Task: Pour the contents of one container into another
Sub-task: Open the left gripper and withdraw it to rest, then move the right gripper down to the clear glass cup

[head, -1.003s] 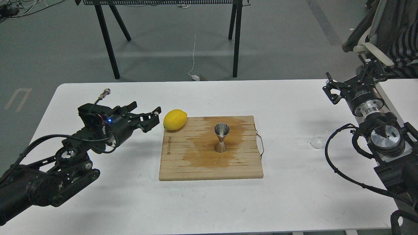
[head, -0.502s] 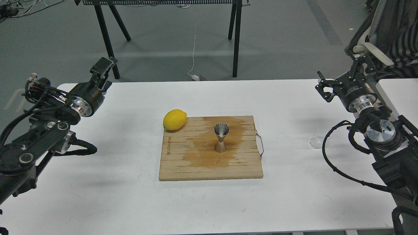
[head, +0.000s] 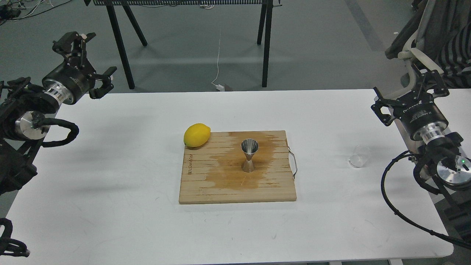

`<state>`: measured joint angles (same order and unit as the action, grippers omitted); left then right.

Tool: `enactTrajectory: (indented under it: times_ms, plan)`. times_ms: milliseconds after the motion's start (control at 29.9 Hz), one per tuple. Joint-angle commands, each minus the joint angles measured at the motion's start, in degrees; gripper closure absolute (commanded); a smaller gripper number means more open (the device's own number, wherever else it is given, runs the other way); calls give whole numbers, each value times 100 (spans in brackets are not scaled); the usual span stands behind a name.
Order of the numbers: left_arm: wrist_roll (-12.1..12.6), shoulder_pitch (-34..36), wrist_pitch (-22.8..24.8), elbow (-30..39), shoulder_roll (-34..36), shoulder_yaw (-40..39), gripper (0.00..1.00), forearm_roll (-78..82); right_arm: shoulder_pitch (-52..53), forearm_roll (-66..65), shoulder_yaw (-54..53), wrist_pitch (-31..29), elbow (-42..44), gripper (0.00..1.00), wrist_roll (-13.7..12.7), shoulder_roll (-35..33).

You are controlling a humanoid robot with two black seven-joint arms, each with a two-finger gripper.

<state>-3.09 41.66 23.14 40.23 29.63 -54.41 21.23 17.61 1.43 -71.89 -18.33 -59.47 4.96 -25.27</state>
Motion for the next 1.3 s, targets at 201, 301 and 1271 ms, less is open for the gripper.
enactTrajectory:
  times_ms: [201,301,1271]
  plan:
    - [1,18,6,20,8,9,0,4,-2076,849,-1029,-92,-1348,1,-109,40]
    - [1,26,-3,20,8,9,0,12,-2515,1384,-967,-285,-1375,1,-109,136]
    - [-17,26,-64,204,174,1,0,12,-1296,1597,-362,2026,-92,1,-118,1429]
